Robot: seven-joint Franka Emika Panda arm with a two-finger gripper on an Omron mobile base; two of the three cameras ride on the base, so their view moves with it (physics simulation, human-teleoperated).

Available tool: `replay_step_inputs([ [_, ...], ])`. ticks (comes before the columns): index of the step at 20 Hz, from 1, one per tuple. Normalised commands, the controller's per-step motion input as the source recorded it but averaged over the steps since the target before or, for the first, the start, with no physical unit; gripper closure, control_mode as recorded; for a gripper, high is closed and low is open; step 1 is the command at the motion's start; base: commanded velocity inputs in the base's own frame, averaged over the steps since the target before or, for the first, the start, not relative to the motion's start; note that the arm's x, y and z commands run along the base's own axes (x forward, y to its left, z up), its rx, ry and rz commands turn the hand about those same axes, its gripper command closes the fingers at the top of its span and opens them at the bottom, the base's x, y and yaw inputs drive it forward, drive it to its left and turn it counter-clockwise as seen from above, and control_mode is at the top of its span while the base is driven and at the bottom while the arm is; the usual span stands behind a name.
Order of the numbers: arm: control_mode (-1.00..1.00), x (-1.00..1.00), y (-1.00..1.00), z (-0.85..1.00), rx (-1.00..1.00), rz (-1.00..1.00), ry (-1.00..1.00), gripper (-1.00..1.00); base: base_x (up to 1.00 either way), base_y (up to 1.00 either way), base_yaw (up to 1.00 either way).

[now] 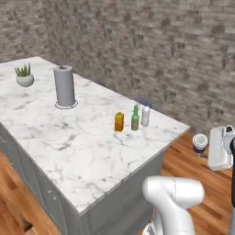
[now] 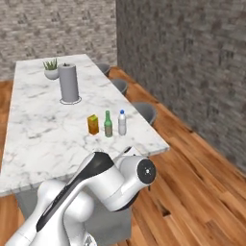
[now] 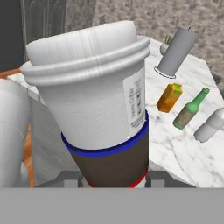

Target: Move the drinks to the dining counter.

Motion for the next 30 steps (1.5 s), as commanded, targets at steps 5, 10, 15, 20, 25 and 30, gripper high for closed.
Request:
replay_step_inputs([
  [5, 1.00, 0.00, 0.00, 0.00, 0.00, 0.00, 0.00, 1.00, 0.05, -0.42, 0.20],
  [10, 1.00, 0.00, 0.00, 0.00, 0.00, 0.00, 0.00, 1.00, 0.12, -0.56, 0.19],
  [15, 1.00, 0.00, 0.00, 0.00, 0.00, 0.00, 0.00, 1.00, 0.20, -0.51, 0.17],
  [20, 1.00, 0.00, 0.00, 0.00, 0.00, 0.00, 0.00, 1.00, 0.43, -0.13, 0.17],
  [25, 1.00, 0.00, 0.00, 0.00, 0.00, 0.00, 0.00, 1.00, 0.54, 0.00, 0.25],
  [30, 1.00, 0.00, 0.00, 0.00, 0.00, 0.00, 0.00, 1.00, 0.46, 0.00, 0.31],
])
